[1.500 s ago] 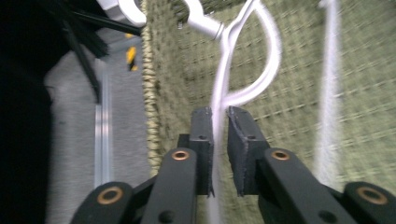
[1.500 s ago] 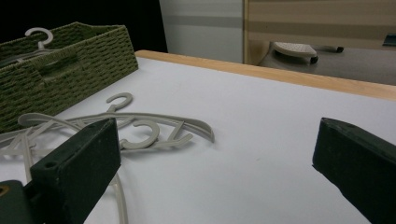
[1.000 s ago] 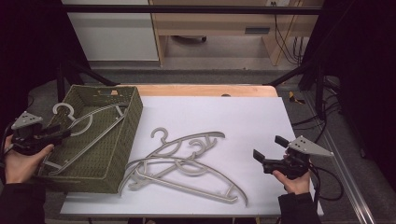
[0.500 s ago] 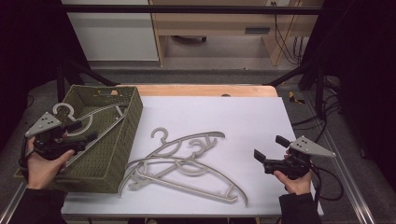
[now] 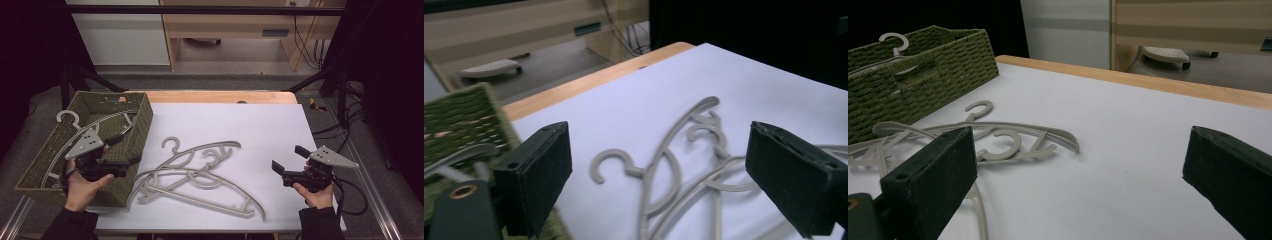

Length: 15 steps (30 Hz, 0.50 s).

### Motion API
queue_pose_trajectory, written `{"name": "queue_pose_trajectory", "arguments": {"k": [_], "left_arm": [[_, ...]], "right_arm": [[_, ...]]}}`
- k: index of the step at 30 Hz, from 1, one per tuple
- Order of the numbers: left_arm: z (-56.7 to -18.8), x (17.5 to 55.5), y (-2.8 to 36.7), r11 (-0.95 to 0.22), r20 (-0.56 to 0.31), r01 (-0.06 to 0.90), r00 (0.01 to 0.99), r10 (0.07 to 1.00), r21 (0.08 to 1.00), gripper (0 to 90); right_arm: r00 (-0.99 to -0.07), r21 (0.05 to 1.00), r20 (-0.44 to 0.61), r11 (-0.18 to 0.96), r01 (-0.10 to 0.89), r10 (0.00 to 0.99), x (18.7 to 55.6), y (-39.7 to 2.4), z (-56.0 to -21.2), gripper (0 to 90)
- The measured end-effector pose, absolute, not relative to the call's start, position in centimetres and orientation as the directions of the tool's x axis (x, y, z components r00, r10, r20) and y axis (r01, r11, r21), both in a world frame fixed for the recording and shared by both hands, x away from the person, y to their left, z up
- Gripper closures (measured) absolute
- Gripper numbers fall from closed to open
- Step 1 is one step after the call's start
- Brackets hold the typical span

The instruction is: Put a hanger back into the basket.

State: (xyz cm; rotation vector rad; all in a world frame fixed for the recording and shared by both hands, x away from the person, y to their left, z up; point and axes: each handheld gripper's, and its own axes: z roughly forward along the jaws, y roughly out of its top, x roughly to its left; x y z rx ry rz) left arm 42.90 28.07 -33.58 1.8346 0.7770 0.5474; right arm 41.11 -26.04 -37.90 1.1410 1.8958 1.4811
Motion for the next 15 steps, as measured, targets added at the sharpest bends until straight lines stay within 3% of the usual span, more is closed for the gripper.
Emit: {"name": "queue_pose_trajectory", "arguments": {"k": [15], "left_arm": [[-35.6,43.8,21.6,-0.414,0.036,0.282,0.79,0.612,0.865,10.2]], "right_arm": [[-0.551,0.944,0.121,0.075,0.32,0.826,41.1,-26.0,-37.9,1.2]]}}
